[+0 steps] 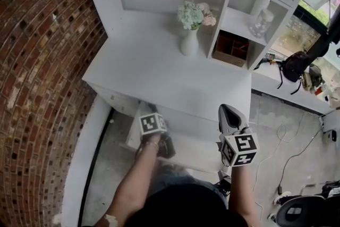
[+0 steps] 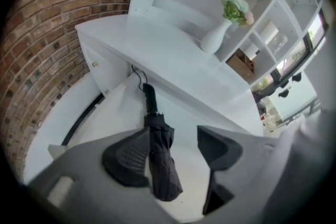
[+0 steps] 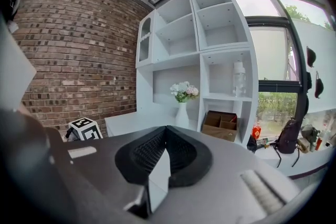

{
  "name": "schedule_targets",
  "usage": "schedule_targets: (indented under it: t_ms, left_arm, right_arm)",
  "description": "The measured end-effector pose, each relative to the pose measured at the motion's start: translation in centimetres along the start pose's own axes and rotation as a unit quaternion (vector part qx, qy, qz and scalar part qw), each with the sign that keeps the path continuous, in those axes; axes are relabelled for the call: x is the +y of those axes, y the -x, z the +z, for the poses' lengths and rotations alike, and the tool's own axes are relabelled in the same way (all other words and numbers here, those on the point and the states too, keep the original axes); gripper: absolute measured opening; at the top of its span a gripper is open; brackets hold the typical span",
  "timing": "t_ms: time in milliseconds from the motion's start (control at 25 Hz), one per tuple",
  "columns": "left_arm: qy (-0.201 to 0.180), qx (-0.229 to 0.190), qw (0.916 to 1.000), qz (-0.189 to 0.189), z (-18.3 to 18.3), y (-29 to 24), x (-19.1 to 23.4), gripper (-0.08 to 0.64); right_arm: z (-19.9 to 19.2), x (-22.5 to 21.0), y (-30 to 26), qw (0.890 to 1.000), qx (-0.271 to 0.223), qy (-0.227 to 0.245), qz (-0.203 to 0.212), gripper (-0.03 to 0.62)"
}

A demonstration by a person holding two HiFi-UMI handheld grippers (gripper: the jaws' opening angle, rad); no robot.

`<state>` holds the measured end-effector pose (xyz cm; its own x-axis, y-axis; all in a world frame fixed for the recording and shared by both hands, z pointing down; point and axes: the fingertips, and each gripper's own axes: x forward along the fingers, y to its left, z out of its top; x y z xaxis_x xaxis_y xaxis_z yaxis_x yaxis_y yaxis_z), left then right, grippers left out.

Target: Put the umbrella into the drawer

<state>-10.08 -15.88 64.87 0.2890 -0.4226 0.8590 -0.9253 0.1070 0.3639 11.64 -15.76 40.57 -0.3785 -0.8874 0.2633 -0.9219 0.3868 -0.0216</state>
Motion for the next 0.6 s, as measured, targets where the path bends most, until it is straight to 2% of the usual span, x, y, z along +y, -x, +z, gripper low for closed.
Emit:
schedule_targets:
  t_ms: [200, 360, 520, 600]
  left_arm:
    - [-0.032, -0.015, 0.9994, 0.009, 1.5, 2.3, -0.8, 0.279]
    - [-0.056, -0.067, 0.9962, 0.004, 4.2, 3.6, -1.5, 0.279]
    - [-0.079, -0.081, 0.9936, 0.011, 5.4, 5.4, -2.4, 0.281]
    - [-0.100, -0.112, 0.9886, 0.007, 6.9, 6.3, -3.1, 0.281]
  right_arm:
    - [1.1, -0.8, 0.4, 1.000, -0.010, 0.001, -0.007, 0.000]
    - [1.9, -1.5, 0.7, 1.000, -0.022, -0.002, -0.016, 0.000]
    - [2.9, -1.5, 0.8, 0.999, -0.037, -0.006, -0.017, 0.000]
    - [3.1, -1.3, 0.9, 0.999, -0.039, -0.003, -0.015, 0.000]
